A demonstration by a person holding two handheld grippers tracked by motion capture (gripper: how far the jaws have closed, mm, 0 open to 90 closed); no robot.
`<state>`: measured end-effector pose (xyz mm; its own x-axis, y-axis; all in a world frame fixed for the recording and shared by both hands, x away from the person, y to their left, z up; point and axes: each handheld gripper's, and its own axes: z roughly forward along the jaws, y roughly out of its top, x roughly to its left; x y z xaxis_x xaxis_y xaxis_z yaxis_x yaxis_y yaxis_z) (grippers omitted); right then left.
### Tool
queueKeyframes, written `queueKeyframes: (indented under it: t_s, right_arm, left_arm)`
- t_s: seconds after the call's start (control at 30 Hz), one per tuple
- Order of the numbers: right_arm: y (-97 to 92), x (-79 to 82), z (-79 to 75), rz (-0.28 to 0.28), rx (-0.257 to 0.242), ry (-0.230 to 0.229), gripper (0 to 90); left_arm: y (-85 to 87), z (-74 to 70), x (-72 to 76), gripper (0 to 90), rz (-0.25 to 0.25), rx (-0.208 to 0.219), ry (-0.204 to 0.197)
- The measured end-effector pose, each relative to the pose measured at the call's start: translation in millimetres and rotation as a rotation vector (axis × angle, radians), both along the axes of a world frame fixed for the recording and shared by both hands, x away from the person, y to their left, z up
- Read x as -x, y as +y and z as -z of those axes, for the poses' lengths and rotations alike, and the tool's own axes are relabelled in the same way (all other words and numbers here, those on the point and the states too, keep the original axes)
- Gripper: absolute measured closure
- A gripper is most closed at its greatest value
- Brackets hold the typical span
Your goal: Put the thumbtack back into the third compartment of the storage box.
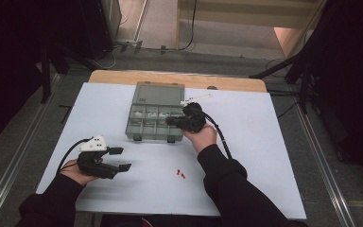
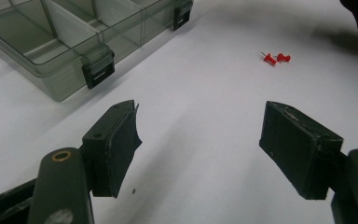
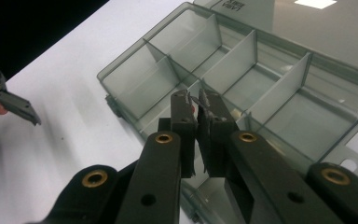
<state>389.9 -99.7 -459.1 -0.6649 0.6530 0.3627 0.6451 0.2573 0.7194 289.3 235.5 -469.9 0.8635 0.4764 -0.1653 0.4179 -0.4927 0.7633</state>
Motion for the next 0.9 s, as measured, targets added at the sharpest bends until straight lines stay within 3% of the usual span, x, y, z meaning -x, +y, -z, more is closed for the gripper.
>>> queueKeyframes:
  t_s: [0.73,0.9]
  right_arm:
    - [10.9,-24.6,3.2,0.052,-0.008,-0.008,87.0]
    - [14.0,-30.5,5.6,0.070,0.013,-0.017,87.0]
  left_arm:
    - [-1.9,0.4,0.3,26.9,0.013,0.006,0.001]
    - [-1.8,0.3,0.3,26.9,0.014,0.007,0.001]
